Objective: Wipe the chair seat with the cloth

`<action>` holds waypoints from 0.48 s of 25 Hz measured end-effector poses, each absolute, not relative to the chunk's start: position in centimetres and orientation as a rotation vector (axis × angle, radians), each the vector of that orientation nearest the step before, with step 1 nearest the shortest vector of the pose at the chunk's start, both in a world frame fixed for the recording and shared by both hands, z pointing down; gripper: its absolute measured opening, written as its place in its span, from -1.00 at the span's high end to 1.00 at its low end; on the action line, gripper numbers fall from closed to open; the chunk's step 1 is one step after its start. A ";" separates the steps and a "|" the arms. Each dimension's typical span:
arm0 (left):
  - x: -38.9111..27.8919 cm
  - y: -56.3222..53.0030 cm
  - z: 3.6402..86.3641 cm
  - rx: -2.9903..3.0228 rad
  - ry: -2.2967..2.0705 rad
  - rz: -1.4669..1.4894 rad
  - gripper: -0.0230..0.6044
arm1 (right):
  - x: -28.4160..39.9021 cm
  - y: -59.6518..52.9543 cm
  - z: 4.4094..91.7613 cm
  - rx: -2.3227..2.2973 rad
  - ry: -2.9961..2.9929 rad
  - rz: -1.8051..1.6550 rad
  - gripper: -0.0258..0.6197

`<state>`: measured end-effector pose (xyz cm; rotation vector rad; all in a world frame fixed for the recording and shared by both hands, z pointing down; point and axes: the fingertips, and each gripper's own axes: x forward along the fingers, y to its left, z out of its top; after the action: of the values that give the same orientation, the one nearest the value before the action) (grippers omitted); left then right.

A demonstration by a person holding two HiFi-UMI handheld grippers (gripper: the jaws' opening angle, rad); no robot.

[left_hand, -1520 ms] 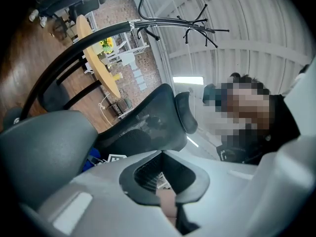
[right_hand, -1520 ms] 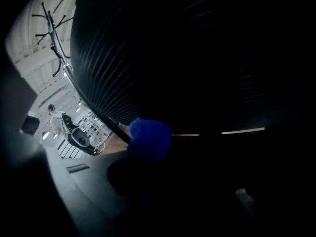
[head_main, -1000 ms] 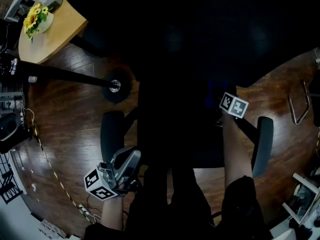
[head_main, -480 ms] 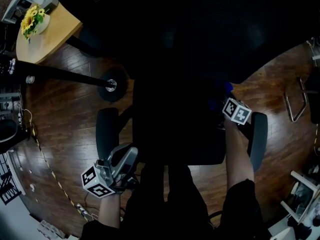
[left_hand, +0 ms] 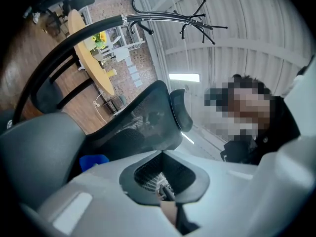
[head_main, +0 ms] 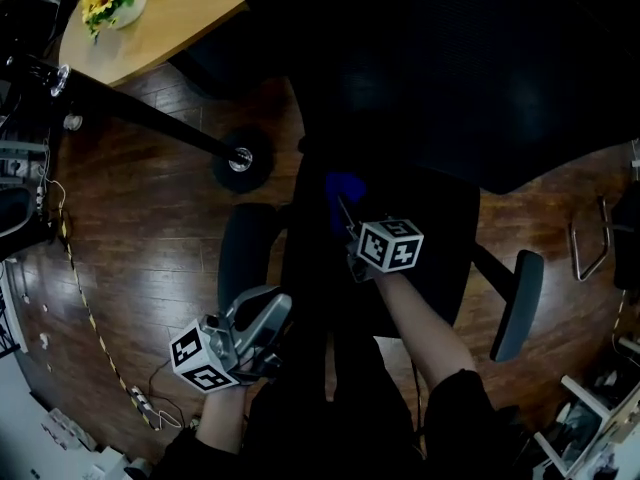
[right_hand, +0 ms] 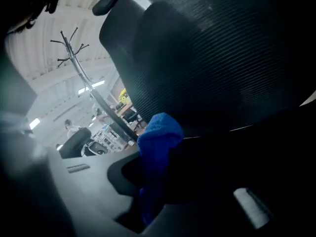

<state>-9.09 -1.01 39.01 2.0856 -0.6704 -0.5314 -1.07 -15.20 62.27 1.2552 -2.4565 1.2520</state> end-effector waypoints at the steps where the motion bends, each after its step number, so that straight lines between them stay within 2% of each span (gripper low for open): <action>1: -9.2 -0.9 39.0 2.084 -0.672 -0.535 0.95 | -3.0 -15.3 62.8 1.223 -2.462 1.281 0.73; 6: -10.5 -0.1 39.5 2.069 -0.685 -0.539 0.95 | -10.1 -14.4 68.5 1.070 -2.355 1.353 0.73; 12: -12.3 0.3 40.2 2.057 -0.713 -0.533 0.95 | -10.4 -13.5 69.7 1.150 -2.342 1.263 0.73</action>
<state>-12.33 0.28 40.22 2.0570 -0.7132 -0.5333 -10.45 -13.49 69.74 1.1499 -2.3420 1.2625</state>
